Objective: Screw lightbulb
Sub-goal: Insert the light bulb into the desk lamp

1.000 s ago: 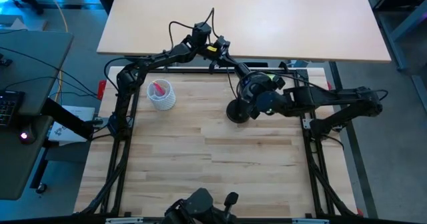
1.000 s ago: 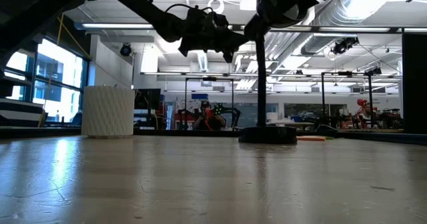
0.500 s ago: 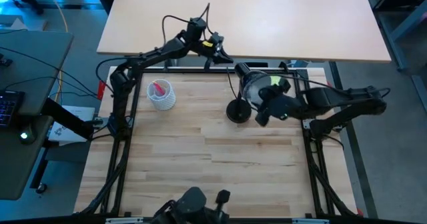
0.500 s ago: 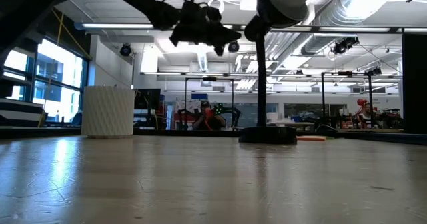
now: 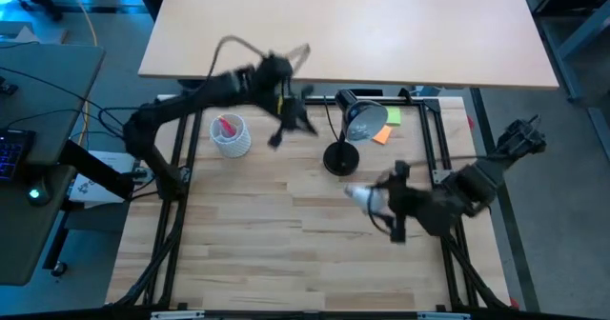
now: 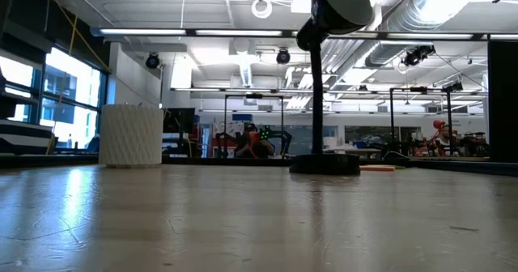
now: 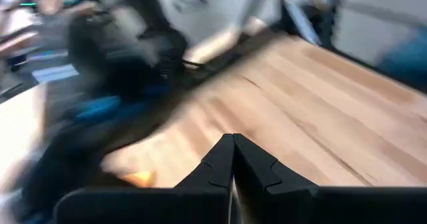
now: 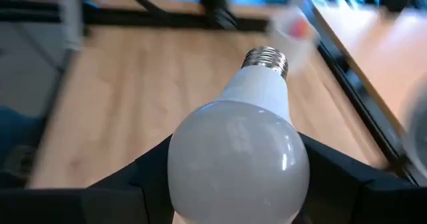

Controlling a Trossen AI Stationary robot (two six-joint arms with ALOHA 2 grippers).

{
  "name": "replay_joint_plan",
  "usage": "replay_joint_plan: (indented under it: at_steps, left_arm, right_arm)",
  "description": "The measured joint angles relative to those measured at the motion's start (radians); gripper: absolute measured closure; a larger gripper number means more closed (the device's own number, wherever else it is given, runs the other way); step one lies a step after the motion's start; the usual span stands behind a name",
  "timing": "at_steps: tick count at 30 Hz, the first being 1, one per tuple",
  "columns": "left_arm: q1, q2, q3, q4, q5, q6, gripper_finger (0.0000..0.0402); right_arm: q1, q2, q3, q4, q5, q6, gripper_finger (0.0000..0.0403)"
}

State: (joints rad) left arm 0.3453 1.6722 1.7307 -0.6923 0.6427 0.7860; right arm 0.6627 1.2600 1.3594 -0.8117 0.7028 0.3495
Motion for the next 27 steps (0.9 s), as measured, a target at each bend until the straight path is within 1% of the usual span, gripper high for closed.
replay_joint_plan:
  at_steps: [3, 4, 6, 8, 10, 11, 13, 14, 16, 18, 19, 20, 21, 23, 27]
  left_arm:
    - [-0.163, -0.048, -0.068, 0.017, -0.149, 0.024, 0.04]
    - [-0.218, -0.062, -0.099, 0.034, -0.182, 0.024, 0.0401]
    - [-0.324, -0.092, -0.179, 0.134, -0.218, 0.014, 0.0401]
    - [-0.415, -0.118, -0.278, 0.302, -0.251, -0.046, 0.0401]
    - [-0.493, -0.139, -0.393, 0.507, -0.32, -0.133, 0.0401]
    - [-0.525, -0.148, -0.458, 0.609, -0.377, -0.17, 0.0401]
    - [-0.584, -0.154, -0.591, 0.829, -0.535, -0.23, 0.0401]
    - [-0.608, -0.152, -0.653, 0.943, -0.628, -0.253, 0.0401]
    - [-0.643, -0.148, -0.764, 1.15, -0.785, -0.291, 0.0401]
    - [-0.662, -0.143, -0.843, 1.363, -0.886, -0.318, 0.0401]
    - [-0.67, -0.145, -0.874, 1.43, -0.917, -0.333, 0.0399]
    - [-0.675, -0.146, -0.893, 1.46, -0.931, -0.352, 0.0394]
    - [-0.678, -0.153, -0.901, 1.443, -0.935, -0.366, 0.0387]
    - [-0.681, -0.175, -0.892, 1.314, -0.934, -0.389, 0.0368]
    - [-0.665, -0.196, -0.805, 1.009, -0.876, -0.418, 0.0312]
  right_arm:
    - [0.058, 0.02, 0.0, 0.125, 0.006, -0.062, 0.0162]
    - [0.074, 0.032, 0.0, 0.152, 0.007, -0.084, 0.0162]
    - [0.102, 0.051, 0.0, 0.17, 0.005, -0.11, 0.0162]
    - [0.114, 0.062, -0.014, 0.185, 0.003, -0.105, 0.0162]
    - [0.109, 0.059, -0.076, 0.258, -0.008, -0.099, 0.0162]
    - [0.099, 0.058, -0.126, 0.327, -0.008, -0.102, 0.0162]
    - [0.076, 0.059, -0.243, 0.498, -0.022, -0.125, 0.0162]
    - [0.062, 0.06, -0.305, 0.585, -0.05, -0.139, 0.0162]
    - [0.026, 0.06, -0.414, 0.766, -0.15, -0.146, 0.0162]
    - [-0.009, 0.06, -0.501, 0.898, -0.227, -0.14, 0.0162]
    - [-0.026, 0.06, -0.53, 0.948, -0.262, -0.134, 0.0162]
    - [-0.043, 0.06, -0.553, 0.985, -0.298, -0.125, 0.0162]
    - [-0.059, 0.06, -0.568, 1.01, -0.332, -0.122, 0.0162]
    - [-0.087, 0.058, -0.59, 1.051, -0.395, -0.123, 0.0162]
    - [-0.169, 0.045, -0.608, 1.063, -0.537, -0.124, 0.0162]
